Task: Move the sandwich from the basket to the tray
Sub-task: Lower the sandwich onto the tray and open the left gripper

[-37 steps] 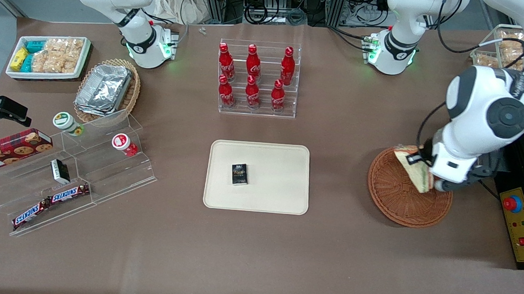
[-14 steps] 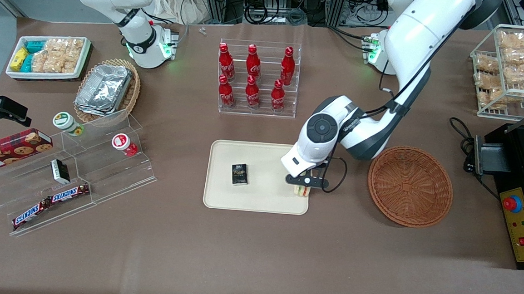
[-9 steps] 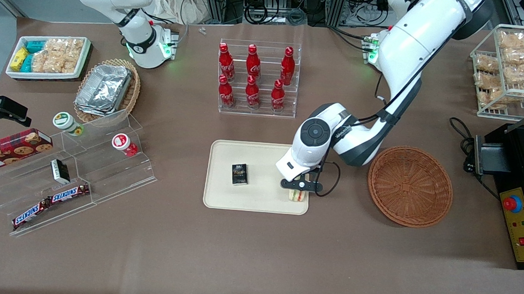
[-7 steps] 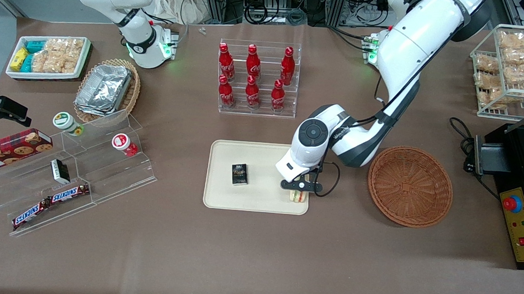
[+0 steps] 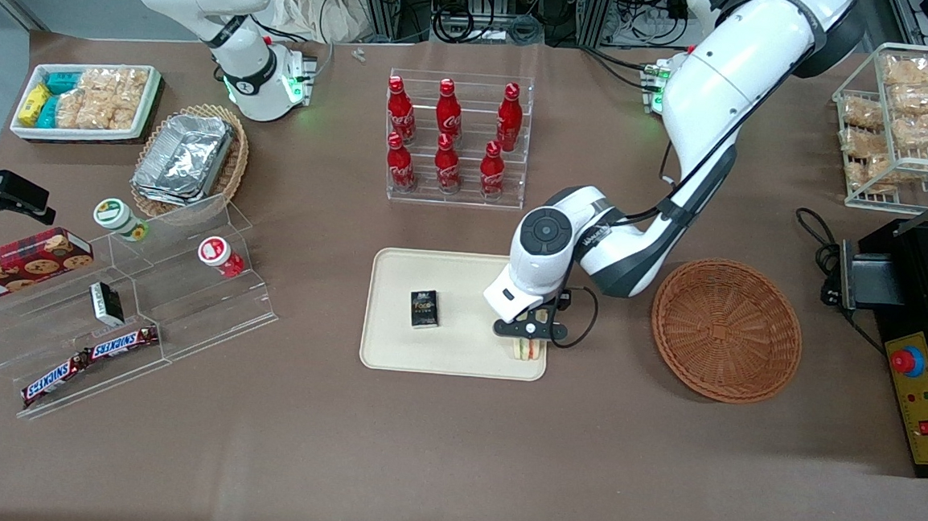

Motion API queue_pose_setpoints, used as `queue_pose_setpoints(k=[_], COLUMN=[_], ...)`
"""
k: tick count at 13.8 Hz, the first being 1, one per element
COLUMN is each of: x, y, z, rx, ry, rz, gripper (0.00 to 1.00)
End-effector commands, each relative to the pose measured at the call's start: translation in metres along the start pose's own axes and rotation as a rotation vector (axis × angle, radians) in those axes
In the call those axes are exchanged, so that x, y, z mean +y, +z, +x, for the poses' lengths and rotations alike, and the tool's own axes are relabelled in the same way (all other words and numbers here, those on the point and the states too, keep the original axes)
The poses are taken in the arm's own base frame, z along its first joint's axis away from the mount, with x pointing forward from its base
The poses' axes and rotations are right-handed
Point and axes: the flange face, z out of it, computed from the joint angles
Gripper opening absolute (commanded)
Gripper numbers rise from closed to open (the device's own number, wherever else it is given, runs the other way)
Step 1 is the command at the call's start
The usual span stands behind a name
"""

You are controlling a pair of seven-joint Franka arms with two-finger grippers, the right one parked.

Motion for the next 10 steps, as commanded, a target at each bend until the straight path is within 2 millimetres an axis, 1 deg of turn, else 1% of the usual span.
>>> queue_pose_setpoints(k=[1, 3, 5, 7, 10], x=[-0.011, -0.018, -0.043, -0.053, -0.081], y=[-0.044, -0.083, -0.116, -0.156, -0.200], z=[0.017, 0.023, 0.032, 0.030, 0.028], rx=[0.069, 0.096, 0.096, 0.105, 0.051], ry=[-0.050, -0.082, -0.127, -0.148, -0.120], rz=[-0.006, -0.024, -0.007, 0.000, -0.006], gripper=[1.00, 1.00, 1.00, 1.00, 1.00])
